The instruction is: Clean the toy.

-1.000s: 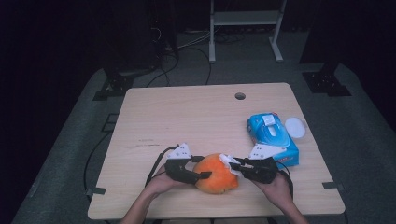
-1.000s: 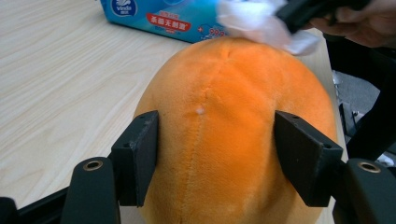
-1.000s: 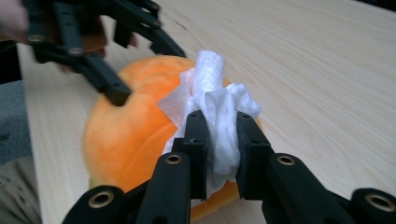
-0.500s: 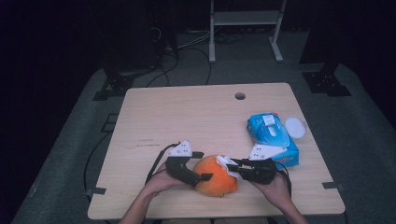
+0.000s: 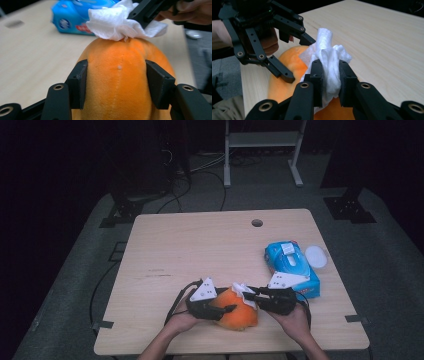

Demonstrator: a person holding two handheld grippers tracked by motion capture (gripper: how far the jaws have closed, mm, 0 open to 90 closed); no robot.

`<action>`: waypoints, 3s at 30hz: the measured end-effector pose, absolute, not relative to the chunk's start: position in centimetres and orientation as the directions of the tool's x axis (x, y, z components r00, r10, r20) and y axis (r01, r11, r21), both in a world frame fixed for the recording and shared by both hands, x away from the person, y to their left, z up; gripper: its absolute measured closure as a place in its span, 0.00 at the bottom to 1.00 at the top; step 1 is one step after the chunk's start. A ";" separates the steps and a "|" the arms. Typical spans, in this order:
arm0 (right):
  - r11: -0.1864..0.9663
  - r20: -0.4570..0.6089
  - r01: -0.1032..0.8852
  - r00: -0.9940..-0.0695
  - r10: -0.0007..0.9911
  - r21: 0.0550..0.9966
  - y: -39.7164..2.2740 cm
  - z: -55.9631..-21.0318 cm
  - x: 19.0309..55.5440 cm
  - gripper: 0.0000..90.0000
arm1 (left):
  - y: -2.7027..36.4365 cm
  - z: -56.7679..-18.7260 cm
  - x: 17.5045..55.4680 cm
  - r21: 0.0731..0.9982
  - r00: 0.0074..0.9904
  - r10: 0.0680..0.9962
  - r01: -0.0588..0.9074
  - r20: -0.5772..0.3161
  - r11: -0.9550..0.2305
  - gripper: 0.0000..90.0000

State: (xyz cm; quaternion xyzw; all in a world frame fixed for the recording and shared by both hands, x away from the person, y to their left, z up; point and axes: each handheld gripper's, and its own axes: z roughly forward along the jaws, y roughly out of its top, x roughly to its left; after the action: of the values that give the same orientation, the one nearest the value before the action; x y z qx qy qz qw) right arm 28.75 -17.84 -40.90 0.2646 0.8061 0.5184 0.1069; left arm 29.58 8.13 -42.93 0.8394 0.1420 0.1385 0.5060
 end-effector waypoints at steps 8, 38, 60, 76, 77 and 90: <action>0.346 0.101 0.321 -0.845 0.525 0.882 -17.3 -41.5 29.0 0.84 | 9.1 -43.2 30.3 0.881 0.939 0.345 0.175 -0.014 -0.440 0.32; 0.375 0.097 0.346 -0.832 0.546 0.860 -17.7 -42.1 29.2 0.84 | 11.7 -44.5 32.1 0.869 0.928 0.350 0.273 -0.125 -0.413 0.39; 0.403 0.074 0.337 -0.837 0.543 0.851 -17.6 -41.8 28.8 0.84 | 8.8 -43.5 30.3 0.867 0.941 0.338 0.180 -0.014 -0.465 0.34; 0.429 0.050 0.309 -0.855 0.516 0.849 -17.0 -41.5 28.3 0.84 | 9.1 -42.8 30.7 0.862 0.941 0.337 0.197 -0.033 -0.467 0.16; 0.430 0.052 0.312 -0.854 0.518 0.847 -17.2 -41.5 28.4 0.84 | 9.2 -42.9 30.9 0.862 0.939 0.339 0.217 -0.056 -0.459 0.16; 0.420 0.041 0.277 -0.871 0.490 0.864 -16.5 -40.9 28.1 0.84 | 8.8 -42.6 30.3 0.852 0.949 0.314 0.174 -0.012 -0.494 0.22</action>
State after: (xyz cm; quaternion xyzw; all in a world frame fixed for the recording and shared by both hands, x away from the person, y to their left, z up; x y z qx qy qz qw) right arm 28.06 -16.53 -40.93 0.2295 0.8355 0.4872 0.1093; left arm 30.28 8.76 -42.57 0.8614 0.1415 0.0724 0.4825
